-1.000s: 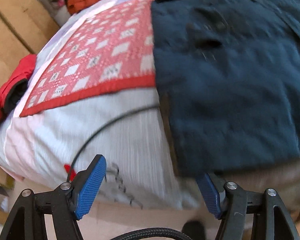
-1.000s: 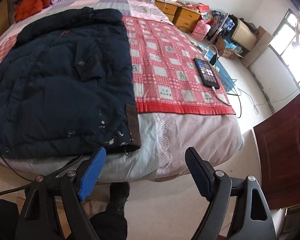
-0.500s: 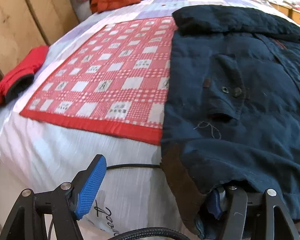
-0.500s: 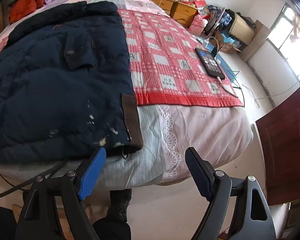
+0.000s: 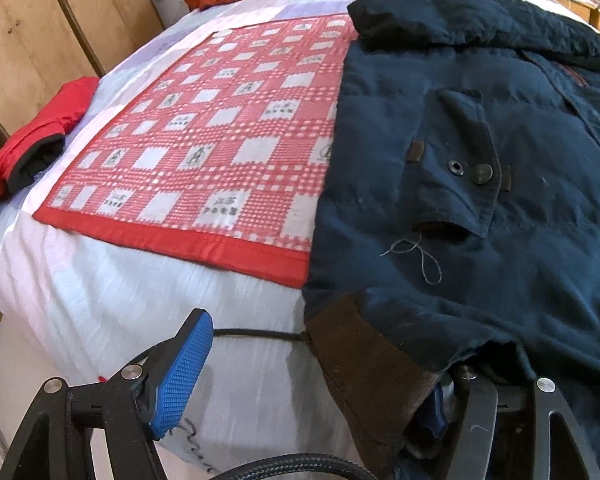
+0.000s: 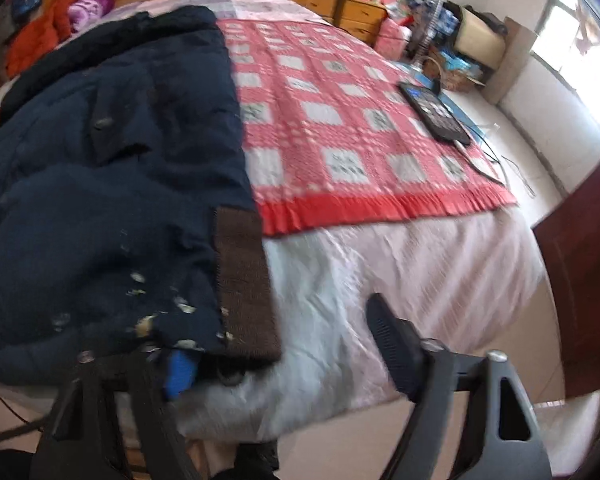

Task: Fold large clothes
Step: 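Grasp the jacket hem with the left tool while the right tool grasps it too, then lift the hem with both tools and fold it over toward the collar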

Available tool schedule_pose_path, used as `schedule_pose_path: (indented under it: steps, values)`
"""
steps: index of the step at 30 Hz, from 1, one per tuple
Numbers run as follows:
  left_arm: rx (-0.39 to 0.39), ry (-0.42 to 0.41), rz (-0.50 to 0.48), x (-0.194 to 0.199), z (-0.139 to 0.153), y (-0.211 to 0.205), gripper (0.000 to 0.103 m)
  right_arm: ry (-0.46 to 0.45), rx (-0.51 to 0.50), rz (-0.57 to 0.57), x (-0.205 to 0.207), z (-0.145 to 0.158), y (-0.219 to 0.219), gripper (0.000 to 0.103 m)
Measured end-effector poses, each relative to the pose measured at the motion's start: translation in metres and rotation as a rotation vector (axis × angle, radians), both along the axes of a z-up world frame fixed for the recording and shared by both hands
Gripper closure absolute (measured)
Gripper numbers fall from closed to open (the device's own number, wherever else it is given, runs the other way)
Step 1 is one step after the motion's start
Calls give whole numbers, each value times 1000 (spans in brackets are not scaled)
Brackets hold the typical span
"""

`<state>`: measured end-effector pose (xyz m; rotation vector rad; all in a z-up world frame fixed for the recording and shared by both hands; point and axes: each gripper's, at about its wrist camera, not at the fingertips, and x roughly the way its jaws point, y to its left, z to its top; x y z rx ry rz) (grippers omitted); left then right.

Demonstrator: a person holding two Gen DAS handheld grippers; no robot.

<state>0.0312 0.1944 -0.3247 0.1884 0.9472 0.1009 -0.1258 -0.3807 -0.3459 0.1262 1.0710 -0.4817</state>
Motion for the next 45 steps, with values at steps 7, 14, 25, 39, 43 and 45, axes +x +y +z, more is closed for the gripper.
schedule_pose_path:
  steps: [7,14,25,39,43,45]
  values:
    - [-67,24,88,10,-6,24,37,-62,89,-32,2,4,-20,73]
    - [-79,85,-13,5,-6,13,88,-35,115,48,8,20,-18,83]
    - [-111,35,-22,10,61,14,90,-61,73,129,24,89,-14,83]
    - [-37,-68,-30,150,222,-23,90,-276,-20,394,189,261,-53,88]
    - [-55,-91,-82,226,234,-36,90,-276,-59,420,272,285,-67,88]
    - [-72,-104,-110,271,231,-40,90,-265,-83,409,314,289,-69,88]
